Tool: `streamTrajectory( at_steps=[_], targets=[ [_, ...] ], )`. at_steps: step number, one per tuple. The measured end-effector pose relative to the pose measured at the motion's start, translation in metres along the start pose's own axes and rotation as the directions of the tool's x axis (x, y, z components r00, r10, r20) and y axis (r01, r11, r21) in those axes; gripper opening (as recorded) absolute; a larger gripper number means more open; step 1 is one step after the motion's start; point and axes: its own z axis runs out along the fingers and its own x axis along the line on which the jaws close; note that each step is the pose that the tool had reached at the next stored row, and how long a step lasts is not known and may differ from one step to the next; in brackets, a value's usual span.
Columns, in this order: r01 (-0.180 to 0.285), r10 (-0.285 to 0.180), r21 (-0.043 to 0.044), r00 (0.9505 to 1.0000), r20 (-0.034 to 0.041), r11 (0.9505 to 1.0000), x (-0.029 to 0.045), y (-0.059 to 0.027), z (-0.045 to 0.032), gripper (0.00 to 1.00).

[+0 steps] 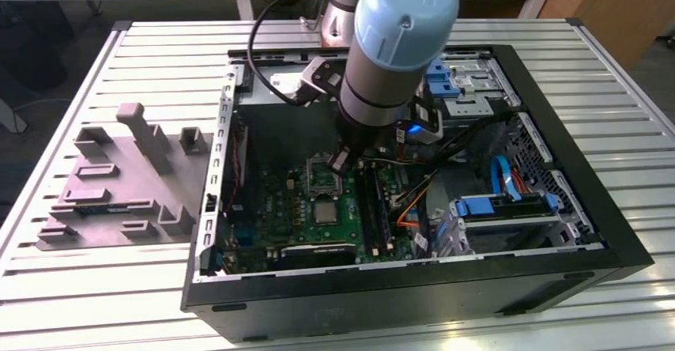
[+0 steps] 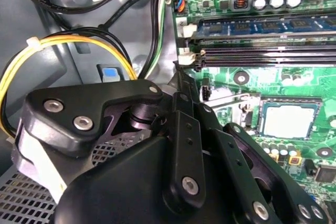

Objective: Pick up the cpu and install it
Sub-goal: 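Close the cpu cover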

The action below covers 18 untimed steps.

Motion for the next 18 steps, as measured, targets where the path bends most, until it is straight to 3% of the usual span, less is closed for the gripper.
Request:
streamTrajectory(
  at_steps=[6,8,14,18],
  targets=[
    [-0.002,0.003,0.0214,0.9996,-0.0291,0.9998,-0.0013,0.0013,-0.0031,0.11],
    [-0.002,0.003,0.0264,0.9994,-0.0357,0.9996,-0.0018,0.0019,-0.0044,0.11],
    [-0.002,0.003,0.0324,0.9990,-0.0443,0.9995,-0.0026,0.0039,-0.0079,0.11],
    [-0.001,0.003,0.0328,0.9990,-0.0448,0.9995,-0.0034,0.0051,-0.0111,0.11]
  ],
)
